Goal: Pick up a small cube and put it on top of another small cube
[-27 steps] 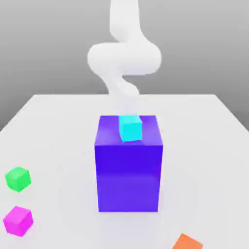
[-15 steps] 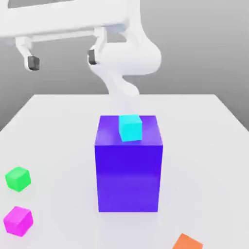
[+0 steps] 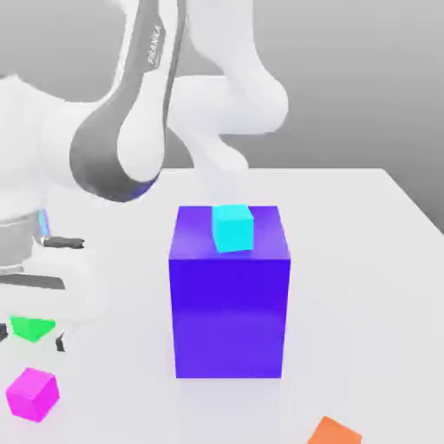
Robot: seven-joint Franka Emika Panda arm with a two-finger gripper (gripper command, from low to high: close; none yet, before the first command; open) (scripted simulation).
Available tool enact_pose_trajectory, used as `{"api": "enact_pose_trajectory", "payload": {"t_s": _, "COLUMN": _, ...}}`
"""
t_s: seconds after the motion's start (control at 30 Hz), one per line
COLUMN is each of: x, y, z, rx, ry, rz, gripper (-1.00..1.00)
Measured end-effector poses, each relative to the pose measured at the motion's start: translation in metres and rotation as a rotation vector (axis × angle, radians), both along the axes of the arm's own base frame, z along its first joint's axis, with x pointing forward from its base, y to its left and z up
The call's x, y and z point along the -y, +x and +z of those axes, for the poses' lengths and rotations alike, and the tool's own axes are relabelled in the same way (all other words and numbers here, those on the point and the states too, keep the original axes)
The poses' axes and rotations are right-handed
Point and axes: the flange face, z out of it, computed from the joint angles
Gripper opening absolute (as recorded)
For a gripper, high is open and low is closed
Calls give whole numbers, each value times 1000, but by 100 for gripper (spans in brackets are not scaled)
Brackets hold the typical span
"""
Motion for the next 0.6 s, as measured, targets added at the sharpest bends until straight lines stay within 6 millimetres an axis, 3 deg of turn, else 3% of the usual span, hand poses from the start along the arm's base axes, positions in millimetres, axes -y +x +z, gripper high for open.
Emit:
{"api": "enact_pose_trajectory", "payload": {"t_s": 0.07, "x": 15, "y": -14, "z": -29, "rx": -46, "ry": -13, "rz": -17, "gripper": 0}}
{"api": "enact_pose_trajectory", "payload": {"t_s": 0.2, "x": 21, "y": -20, "z": -85, "rx": -65, "ry": -21, "rz": -22, "gripper": 0}}
{"api": "enact_pose_trajectory", "payload": {"t_s": 0.23, "x": 21, "y": -21, "z": -96, "rx": -66, "ry": -20, "rz": -22, "gripper": -100}}
{"api": "enact_pose_trajectory", "payload": {"t_s": 0.43, "x": 21, "y": -21, "z": -102, "rx": -67, "ry": -19, "rz": -23, "gripper": -100}}
{"api": "enact_pose_trajectory", "payload": {"t_s": 0.5, "x": 21, "y": -20, "z": -87, "rx": -66, "ry": -20, "rz": -22, "gripper": -100}}
{"api": "enact_pose_trajectory", "payload": {"t_s": 0.6, "x": 21, "y": -21, "z": -49, "rx": -66, "ry": -19, "rz": -23, "gripper": -100}}
